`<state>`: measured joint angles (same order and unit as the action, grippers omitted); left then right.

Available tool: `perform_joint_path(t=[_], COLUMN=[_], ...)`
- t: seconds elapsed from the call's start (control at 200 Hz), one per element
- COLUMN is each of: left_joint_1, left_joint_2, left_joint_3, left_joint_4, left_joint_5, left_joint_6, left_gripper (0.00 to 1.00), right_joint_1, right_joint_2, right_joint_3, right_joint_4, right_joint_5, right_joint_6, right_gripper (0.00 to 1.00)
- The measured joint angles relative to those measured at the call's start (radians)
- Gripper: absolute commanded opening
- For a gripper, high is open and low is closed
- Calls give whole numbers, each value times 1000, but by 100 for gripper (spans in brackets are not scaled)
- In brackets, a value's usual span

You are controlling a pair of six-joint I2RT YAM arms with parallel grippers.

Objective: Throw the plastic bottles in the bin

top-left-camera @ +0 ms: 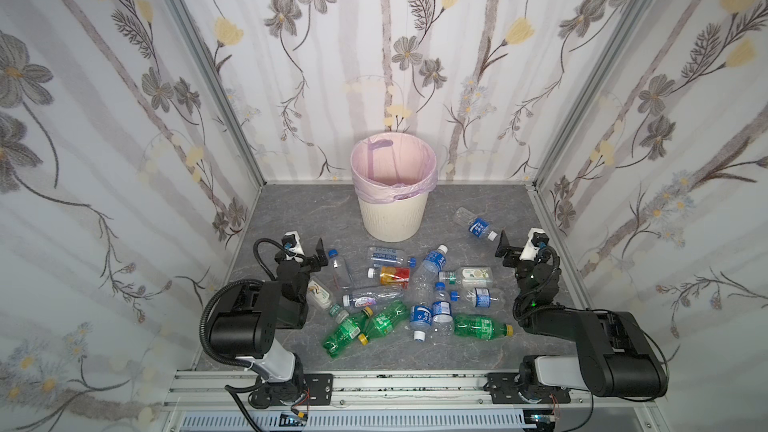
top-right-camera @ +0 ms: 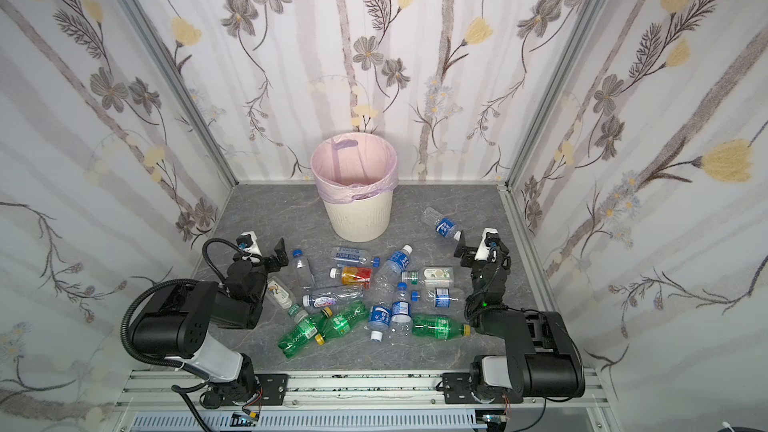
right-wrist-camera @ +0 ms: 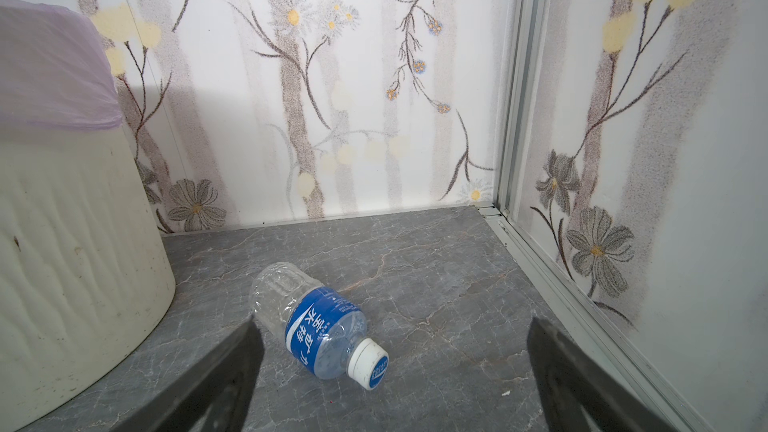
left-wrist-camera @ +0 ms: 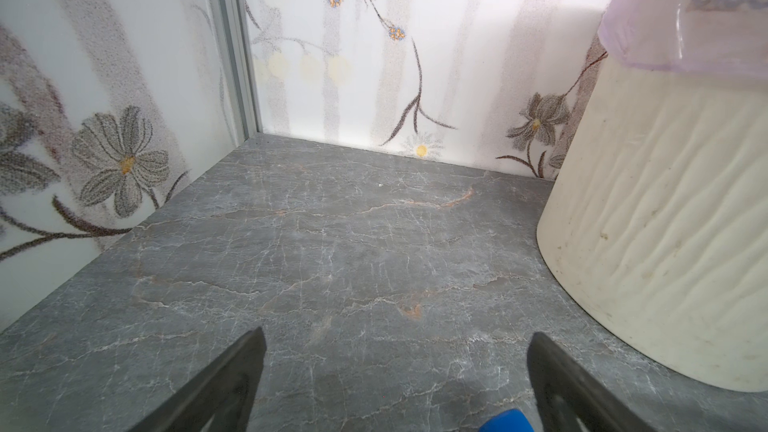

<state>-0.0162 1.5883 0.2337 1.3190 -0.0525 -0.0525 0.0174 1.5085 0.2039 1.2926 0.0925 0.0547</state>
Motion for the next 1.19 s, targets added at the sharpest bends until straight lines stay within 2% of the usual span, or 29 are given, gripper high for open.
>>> perform_joint_path(t=[0.545,0.739,0.849,0.954,1.039,1.194], left_joint_1=[0,-5,-17,-27,-43,-50], left_joint_2=[-3,-119,-216,-303,-365,-382], left_joint_3=[0,-4,31,96,181,375], left_joint_4=[-3,-44,-155,-272,-421,-723], left_joint_5=[0,-24,-65,-93,-114,-127], left_joint_6=[0,-1,-6,-30,-51,-92], left_gripper=[100,100,100,100,100,100], right_joint_1=[0,0,2,2,3,5], right_joint_2=[0,-85,-175,-246,-289,-298], right_joint_3=[-2,1,56,171,251,406], right_joint_4=[2,-56,-184,-385,-544,-824], right_joint_5=[0,29,55,71,68,15], right_joint_6=[0,5,10,19,16,-7], right_gripper=[100,100,100,100,100,100])
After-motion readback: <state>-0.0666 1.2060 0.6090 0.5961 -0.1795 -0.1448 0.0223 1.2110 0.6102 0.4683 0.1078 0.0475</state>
